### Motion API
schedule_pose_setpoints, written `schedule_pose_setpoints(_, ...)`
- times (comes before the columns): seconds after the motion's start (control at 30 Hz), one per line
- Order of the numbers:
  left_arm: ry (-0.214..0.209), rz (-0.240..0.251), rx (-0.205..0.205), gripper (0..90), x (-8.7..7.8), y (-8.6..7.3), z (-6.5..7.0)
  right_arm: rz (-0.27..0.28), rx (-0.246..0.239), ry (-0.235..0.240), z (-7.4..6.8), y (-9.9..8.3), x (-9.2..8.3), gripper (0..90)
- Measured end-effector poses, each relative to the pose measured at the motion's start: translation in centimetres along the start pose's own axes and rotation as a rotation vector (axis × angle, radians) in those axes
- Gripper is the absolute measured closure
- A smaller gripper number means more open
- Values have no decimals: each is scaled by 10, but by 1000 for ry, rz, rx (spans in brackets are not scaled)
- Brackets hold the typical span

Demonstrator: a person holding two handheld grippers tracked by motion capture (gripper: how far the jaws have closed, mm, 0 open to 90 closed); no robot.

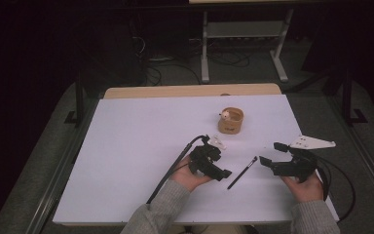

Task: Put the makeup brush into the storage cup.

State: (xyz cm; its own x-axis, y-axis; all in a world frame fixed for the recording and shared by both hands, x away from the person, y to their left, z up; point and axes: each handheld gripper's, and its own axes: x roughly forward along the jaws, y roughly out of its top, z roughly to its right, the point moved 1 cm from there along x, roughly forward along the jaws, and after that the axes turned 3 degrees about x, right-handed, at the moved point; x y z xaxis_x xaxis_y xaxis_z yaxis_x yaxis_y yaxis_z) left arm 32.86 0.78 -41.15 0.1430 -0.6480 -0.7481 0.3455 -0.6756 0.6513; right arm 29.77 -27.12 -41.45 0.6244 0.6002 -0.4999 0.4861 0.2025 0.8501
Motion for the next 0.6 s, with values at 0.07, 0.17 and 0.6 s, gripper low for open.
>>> schedule_pose_setpoints(0.07,-6,-2,1,312,6,3,1,0,0,-1,0,0,0,178)
schedule_pose_setpoints(0.17,-11,-14,8,323,11,6,3,-1,-3,-2,0,0,1,178)
schedule_pose_setpoints(0.6,-34,-62,15,417,33,17,10,-3,-7,-7,0,1,2,179)
